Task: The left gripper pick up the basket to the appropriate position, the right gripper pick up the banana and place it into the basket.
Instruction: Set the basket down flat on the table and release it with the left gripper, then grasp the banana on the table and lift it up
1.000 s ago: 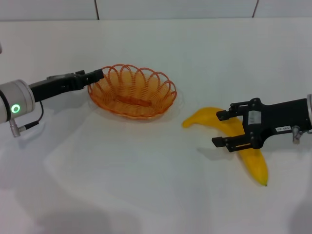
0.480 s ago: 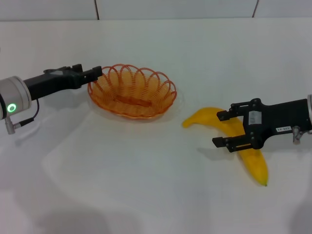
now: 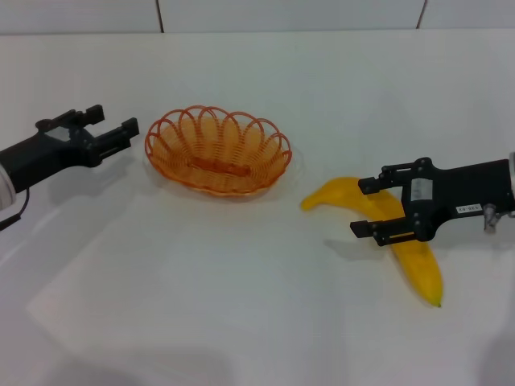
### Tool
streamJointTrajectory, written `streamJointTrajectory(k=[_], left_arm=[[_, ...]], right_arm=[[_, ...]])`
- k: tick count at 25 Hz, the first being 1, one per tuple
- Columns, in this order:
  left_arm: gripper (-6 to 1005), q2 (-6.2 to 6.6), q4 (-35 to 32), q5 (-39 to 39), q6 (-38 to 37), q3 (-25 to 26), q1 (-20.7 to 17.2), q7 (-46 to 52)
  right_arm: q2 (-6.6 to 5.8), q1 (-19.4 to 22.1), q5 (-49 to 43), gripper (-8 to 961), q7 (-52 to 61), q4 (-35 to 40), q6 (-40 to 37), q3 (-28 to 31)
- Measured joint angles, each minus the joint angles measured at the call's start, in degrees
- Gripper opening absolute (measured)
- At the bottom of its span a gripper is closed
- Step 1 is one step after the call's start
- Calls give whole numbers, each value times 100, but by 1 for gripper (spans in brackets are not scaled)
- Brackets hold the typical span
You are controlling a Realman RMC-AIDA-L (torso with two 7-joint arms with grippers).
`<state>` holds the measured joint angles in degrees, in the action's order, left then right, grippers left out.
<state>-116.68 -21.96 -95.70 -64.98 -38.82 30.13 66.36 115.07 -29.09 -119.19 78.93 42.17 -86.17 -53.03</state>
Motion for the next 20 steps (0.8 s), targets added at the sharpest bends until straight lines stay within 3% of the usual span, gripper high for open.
streamJointTrajectory(k=[14,20], left_arm=[[740,24,-13,-31,-898,-64,-503,-1254],[740,15,26,-13,-1035,-24,-675,-1560]], right_arm=[[172,39,19,754,276,656,27,-36],[222,228,23,754,720,1222,317,-603]])
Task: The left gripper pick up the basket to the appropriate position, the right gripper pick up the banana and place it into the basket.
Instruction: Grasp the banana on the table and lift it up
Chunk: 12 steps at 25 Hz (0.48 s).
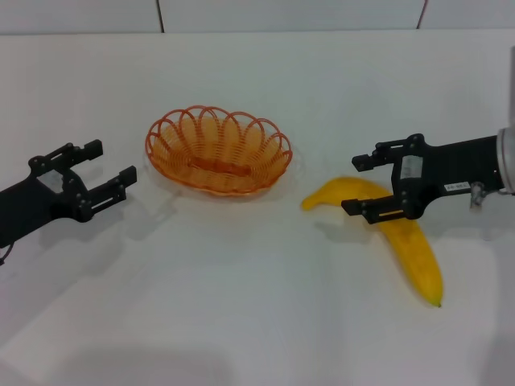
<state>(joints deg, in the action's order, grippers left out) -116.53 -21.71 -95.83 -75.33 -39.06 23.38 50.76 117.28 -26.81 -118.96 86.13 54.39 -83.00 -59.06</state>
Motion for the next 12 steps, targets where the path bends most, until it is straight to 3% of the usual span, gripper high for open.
streamJointTrajectory(k=[6,12], left_arm=[[739,-8,17,22,-2,29,-20,1],[739,-3,18,41,41,31,-32,9]], right_arm=[[-19,556,40,754,1105,1307,896,-1609],[-39,695,-554,755,2116,2104,1146,-2248]])
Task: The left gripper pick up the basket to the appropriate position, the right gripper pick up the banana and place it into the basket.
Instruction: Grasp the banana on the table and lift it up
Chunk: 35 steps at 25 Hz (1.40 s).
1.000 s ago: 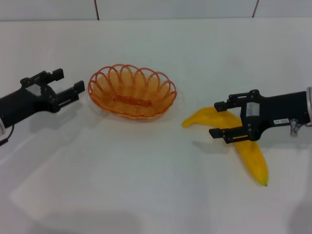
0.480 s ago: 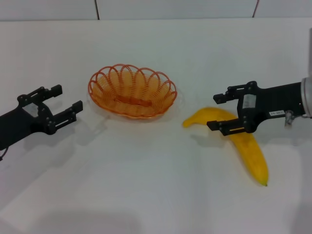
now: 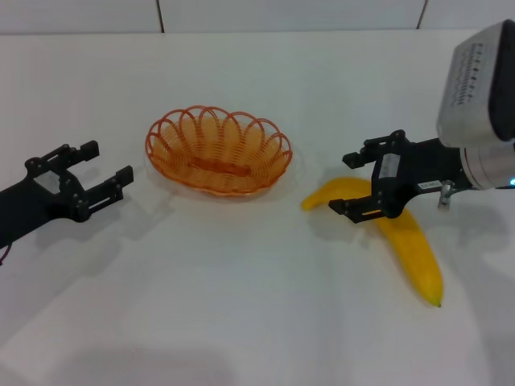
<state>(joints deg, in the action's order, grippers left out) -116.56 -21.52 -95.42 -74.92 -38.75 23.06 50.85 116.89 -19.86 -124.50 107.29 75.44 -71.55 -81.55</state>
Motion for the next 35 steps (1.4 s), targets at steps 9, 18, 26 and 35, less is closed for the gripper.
streamJointTrajectory(k=[9,18,26,35], left_arm=[[738,-6,8,144,11,3,-49,-15],[738,-7,8,147,15,62,-44,-2],[738,-12,8,147,13,61,-4,-1],[739,-15,48,147,12,29,17,4]], right_arm=[[-5,-260,-981,755,898,127,84,-330],[-9,-568,-1700,754,1590,106,64,-814],[-9,-765,-2000,755,1816,-27,42,-942],[-16,-947,-2029,754,1835,-297,-33,-990]])
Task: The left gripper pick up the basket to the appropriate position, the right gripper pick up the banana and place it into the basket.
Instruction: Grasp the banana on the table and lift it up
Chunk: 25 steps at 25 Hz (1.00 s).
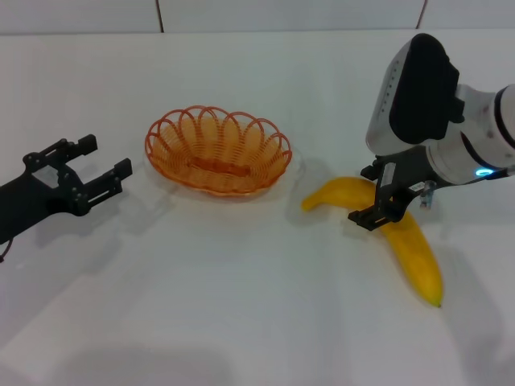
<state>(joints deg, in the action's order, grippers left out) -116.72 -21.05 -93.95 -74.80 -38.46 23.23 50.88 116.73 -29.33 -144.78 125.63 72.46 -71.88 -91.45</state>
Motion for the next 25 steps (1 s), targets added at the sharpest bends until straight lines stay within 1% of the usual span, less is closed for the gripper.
streamJointTrajectory(k=[6,14,21,25], left_arm=[[739,4,31,-4,0,-1,57,1],[738,0,33,-20,3,-1,68,1],[739,0,31,-14,8,-3,72,1],[738,0,30,-12,10,-5,77,1]], right_arm=[[-1,-41,-202,754,71,-41,-4,2],[-1,-255,-213,755,133,-310,-11,3],[-1,-294,-212,755,223,-330,-27,-58],[-1,-319,-198,703,320,-313,-53,-56]])
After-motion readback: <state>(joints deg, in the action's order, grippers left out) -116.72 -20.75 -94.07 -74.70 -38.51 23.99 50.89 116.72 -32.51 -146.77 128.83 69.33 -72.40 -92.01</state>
